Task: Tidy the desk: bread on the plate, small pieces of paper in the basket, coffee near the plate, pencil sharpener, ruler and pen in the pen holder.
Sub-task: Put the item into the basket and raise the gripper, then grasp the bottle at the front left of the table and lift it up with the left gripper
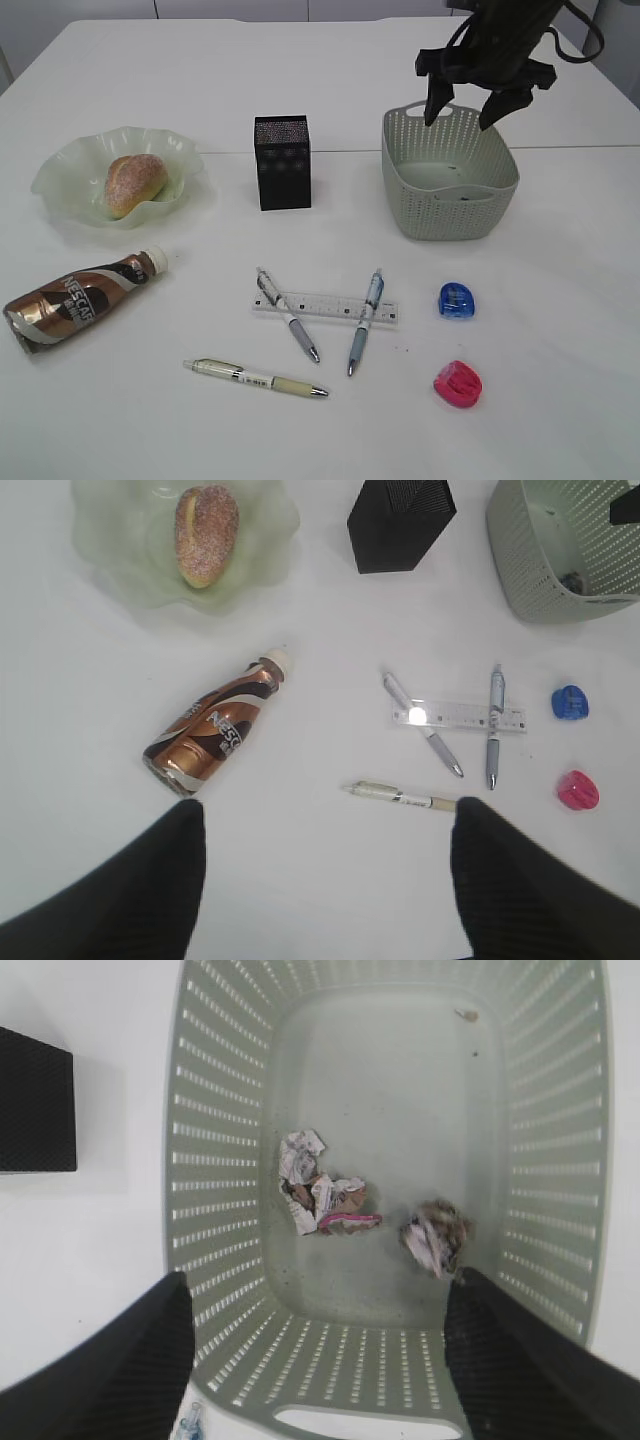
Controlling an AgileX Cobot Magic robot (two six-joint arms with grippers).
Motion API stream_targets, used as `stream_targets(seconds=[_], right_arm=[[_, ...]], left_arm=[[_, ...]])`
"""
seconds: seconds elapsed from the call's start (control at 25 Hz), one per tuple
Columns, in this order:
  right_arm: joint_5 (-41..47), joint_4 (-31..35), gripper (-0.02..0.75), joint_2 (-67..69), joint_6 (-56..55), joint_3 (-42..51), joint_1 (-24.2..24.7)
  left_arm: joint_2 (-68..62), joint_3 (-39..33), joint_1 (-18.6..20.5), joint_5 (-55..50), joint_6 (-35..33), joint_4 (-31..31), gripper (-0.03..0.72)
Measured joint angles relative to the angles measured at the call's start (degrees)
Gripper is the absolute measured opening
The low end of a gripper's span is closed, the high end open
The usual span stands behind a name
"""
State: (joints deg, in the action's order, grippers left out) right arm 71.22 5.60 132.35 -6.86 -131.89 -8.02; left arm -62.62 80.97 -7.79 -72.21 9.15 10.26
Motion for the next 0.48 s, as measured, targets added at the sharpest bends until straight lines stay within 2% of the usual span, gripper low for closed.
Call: stream_targets(seconds=[0.28, 0.48], right_arm=[[0.0, 0.0, 0.576, -4.4, 0.3, 0.8, 0.0], [0.0, -0.9, 0.576, -11.0, 0.5, 7.9, 0.0]], left_arm=[[-2.2, 0.0, 0.0, 0.0, -0.2, -1.5, 0.559], [-8.1, 0.0, 0.0, 0.0, -2.3, -4.7, 0.559]])
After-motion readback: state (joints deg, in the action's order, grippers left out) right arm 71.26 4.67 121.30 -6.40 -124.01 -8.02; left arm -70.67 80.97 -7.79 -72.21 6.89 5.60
